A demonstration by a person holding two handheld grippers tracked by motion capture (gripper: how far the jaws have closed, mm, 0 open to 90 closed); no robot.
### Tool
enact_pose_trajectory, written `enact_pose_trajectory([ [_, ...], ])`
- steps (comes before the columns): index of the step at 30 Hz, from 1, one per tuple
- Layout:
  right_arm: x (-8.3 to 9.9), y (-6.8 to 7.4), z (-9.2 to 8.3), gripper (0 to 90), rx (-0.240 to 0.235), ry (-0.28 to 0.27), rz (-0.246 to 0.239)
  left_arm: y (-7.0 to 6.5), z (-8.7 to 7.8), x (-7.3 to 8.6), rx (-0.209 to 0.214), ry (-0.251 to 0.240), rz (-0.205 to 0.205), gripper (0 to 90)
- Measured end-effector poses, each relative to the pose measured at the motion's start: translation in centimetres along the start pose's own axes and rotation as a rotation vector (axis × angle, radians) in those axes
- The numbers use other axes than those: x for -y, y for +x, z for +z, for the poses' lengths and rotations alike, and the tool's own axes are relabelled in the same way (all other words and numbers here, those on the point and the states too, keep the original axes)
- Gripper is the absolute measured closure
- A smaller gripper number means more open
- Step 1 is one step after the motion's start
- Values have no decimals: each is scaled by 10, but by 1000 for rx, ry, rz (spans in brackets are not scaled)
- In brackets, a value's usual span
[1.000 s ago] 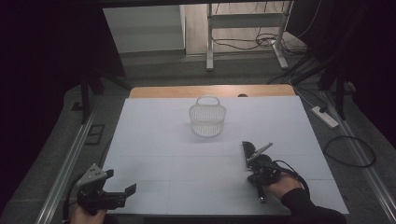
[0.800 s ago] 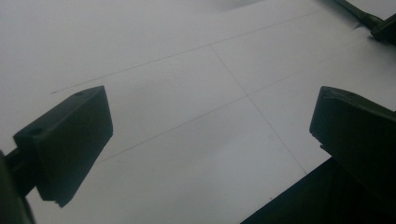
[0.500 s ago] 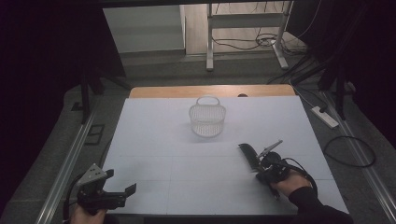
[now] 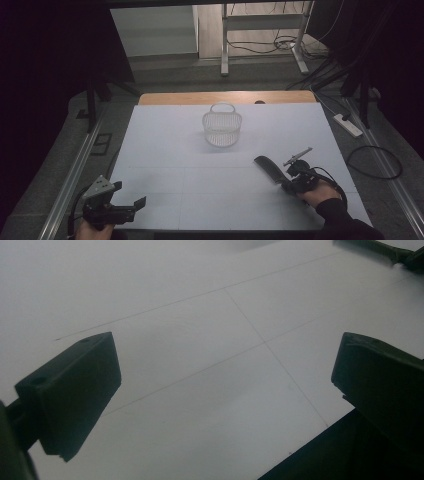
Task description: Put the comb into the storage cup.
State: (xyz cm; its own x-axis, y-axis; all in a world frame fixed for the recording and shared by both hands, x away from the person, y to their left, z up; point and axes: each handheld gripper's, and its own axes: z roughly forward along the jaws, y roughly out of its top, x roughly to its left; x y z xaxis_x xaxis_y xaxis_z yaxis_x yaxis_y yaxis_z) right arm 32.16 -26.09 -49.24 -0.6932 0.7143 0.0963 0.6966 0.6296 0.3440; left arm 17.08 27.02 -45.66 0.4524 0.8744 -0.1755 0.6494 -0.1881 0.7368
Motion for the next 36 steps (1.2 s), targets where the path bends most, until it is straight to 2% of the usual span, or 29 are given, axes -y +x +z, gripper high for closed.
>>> enact_pose_trajectory([
  [5, 1, 8, -13, 889, -12, -61, -18, 0, 0, 0, 0, 0, 0, 2],
  [8, 3, 12, -19, 877, 3, -87, -24, 0, 0, 0, -1, 1, 0, 2],
  [12, 6, 14, -25, 818, 25, -105, -30, 0, 0, 0, -2, 2, 0, 2],
  [23, 13, 10, -33, 481, 113, -120, -7, 0, 1, 0, -2, 5, -1, 3],
  [29, 16, 7, -33, 230, 138, -109, 13, 0, 1, 0, -3, 6, -1, 3],
  [31, 16, 6, -34, 165, 150, -119, 21, -1, 1, 0, -3, 6, -1, 3],
  [36, 16, 5, -38, 11, 136, -163, 39, 0, 1, 0, -3, 7, -1, 4],
])
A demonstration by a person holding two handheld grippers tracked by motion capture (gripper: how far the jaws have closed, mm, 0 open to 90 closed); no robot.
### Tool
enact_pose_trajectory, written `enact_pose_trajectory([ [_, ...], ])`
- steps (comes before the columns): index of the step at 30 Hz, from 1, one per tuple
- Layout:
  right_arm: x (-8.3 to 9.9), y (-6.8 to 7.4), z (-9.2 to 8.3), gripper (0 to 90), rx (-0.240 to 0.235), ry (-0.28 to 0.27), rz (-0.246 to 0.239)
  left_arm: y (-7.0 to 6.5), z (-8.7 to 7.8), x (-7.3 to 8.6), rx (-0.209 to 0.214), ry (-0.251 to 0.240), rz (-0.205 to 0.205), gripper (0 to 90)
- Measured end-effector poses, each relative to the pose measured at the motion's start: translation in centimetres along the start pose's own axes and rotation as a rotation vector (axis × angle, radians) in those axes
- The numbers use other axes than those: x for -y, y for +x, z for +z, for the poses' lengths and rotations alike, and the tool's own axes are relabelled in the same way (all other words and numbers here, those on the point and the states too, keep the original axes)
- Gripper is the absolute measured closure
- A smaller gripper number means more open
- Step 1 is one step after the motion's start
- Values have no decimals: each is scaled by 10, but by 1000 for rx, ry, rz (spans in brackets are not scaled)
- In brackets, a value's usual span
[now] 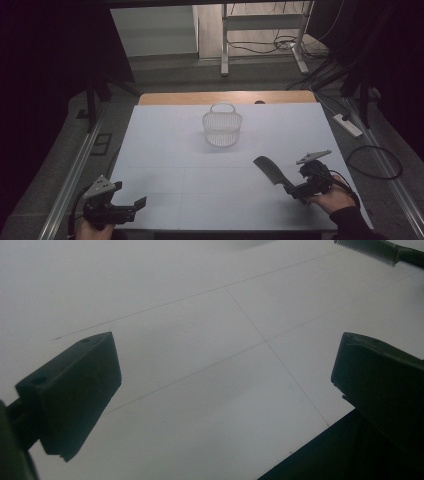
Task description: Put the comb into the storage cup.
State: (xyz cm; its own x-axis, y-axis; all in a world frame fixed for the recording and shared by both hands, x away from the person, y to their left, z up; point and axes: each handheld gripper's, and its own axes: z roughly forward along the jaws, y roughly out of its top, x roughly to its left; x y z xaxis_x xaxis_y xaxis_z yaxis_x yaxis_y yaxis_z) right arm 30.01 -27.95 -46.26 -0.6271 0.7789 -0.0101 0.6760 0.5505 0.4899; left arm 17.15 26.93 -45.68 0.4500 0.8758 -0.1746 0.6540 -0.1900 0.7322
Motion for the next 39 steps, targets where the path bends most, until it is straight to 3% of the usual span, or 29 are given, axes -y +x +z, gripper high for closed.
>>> enact_pose_trajectory([
  [5, 1, -2, 0, 0, -1, 0, 18, 0, 0, 0, 0, 1, 1, 4],
  [13, 3, -4, 14, 0, 6, 28, -2, 0, 0, 0, 0, 1, 1, 3],
  [20, 8, -7, 28, 0, 4, 67, 0, 0, 0, 0, 0, 2, 2, 4],
  [32, 12, -5, 47, 0, 13, 153, -45, 0, 1, 0, -1, 7, 4, 4],
  [39, 10, -4, 47, 0, 23, 168, -28, 0, 1, 0, 0, 6, 4, 4],
])
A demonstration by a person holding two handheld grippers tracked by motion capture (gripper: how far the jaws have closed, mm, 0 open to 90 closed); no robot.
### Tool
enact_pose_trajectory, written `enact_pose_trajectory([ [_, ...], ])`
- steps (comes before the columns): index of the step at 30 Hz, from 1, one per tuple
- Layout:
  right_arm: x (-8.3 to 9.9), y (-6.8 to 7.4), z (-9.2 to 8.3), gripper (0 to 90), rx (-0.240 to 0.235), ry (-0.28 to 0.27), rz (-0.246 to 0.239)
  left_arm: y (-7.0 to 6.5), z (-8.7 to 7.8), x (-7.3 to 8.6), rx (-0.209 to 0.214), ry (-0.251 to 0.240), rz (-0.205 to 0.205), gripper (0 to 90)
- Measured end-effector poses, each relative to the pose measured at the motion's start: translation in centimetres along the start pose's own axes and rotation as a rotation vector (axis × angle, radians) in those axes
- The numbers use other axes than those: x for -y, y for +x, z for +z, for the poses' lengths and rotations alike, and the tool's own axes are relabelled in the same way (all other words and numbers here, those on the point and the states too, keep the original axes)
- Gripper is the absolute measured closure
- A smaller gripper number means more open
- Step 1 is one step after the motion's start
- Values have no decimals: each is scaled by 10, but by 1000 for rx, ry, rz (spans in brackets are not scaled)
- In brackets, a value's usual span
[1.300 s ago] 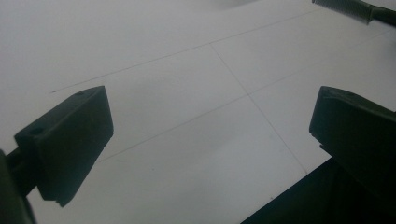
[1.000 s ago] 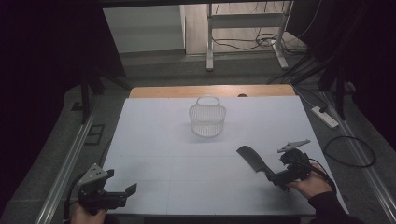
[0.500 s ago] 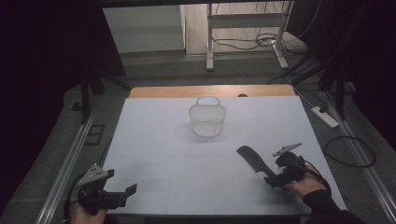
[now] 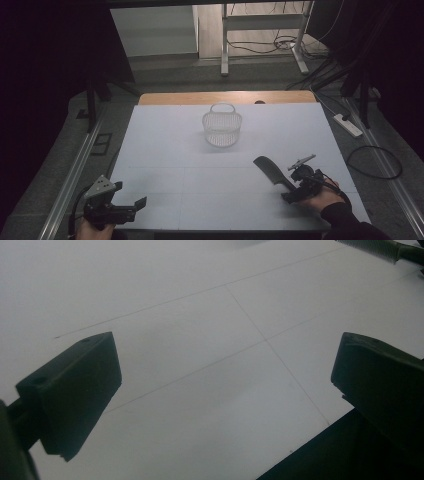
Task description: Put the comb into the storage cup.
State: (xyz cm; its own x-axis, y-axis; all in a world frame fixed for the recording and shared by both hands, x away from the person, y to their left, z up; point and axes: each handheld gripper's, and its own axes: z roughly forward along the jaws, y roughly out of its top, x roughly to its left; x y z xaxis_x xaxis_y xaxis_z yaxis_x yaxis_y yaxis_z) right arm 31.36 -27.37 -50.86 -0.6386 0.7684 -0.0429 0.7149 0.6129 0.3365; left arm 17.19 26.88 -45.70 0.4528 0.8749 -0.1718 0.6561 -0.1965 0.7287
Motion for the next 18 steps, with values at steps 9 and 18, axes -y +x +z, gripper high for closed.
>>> enact_pose_trajectory([
  [9, -4, 2, -6, 163, 6, 20, 22, 0, 0, 0, 2, -3, -2, 4],
  [18, -5, 3, -15, 696, -20, 7, -20, 0, -1, 0, 2, -4, 0, 4],
])
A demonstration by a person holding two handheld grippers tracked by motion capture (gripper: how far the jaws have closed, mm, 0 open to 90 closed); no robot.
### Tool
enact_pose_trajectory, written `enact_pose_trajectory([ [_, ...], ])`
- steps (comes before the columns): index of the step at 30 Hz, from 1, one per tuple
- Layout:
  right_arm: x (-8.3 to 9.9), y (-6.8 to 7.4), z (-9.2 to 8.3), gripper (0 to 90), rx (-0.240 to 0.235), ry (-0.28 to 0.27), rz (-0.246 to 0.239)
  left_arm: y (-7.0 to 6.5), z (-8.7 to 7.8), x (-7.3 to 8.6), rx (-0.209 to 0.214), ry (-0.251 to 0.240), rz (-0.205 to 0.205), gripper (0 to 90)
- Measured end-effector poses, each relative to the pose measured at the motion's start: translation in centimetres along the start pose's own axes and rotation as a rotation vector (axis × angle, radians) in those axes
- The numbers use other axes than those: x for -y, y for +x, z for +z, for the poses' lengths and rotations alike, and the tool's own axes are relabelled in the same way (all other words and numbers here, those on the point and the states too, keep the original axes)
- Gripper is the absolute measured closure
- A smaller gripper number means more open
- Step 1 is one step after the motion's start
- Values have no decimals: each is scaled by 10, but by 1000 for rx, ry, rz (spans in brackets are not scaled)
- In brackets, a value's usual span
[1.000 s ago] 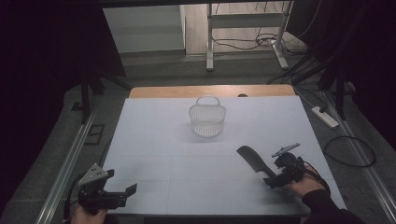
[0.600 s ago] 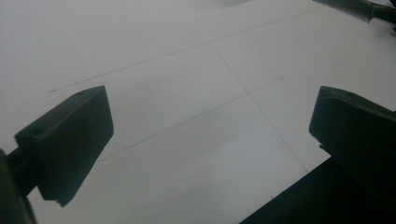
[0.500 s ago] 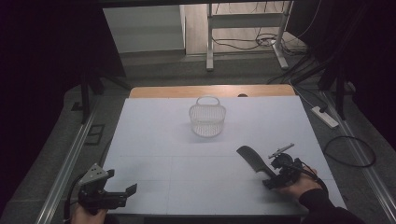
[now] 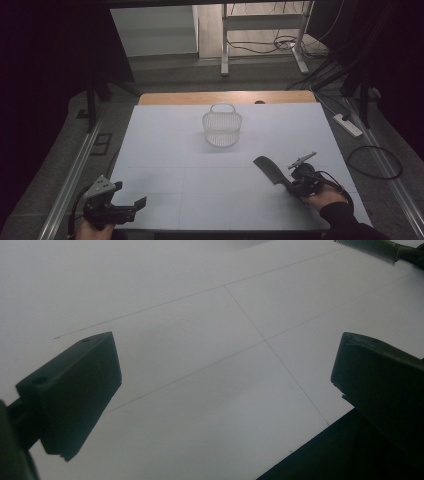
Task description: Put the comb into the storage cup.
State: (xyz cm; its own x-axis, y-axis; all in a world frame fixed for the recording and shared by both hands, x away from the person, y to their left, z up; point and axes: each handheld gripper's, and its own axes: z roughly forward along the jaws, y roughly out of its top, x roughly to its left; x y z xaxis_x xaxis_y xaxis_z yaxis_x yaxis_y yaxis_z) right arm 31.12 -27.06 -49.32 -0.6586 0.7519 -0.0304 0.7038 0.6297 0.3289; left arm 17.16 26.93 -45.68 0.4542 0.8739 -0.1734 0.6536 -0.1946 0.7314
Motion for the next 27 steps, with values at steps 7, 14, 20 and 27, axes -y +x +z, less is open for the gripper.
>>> enact_pose_trajectory([
  [7, 0, -2, -1, 719, -19, 4, -7, 2, -2, 1, 24, -21, -4, 2],
  [14, 2, -3, -3, 721, -30, -12, -9, 5, -3, 1, 73, -33, -31, 0],
  [20, 2, -2, -8, 722, -29, -50, -21, 5, -3, 0, 100, -41, -32, 0],
  [27, 2, 1, -15, 721, -13, -96, -62, 3, 0, -4, 105, -26, -2, 0],
])
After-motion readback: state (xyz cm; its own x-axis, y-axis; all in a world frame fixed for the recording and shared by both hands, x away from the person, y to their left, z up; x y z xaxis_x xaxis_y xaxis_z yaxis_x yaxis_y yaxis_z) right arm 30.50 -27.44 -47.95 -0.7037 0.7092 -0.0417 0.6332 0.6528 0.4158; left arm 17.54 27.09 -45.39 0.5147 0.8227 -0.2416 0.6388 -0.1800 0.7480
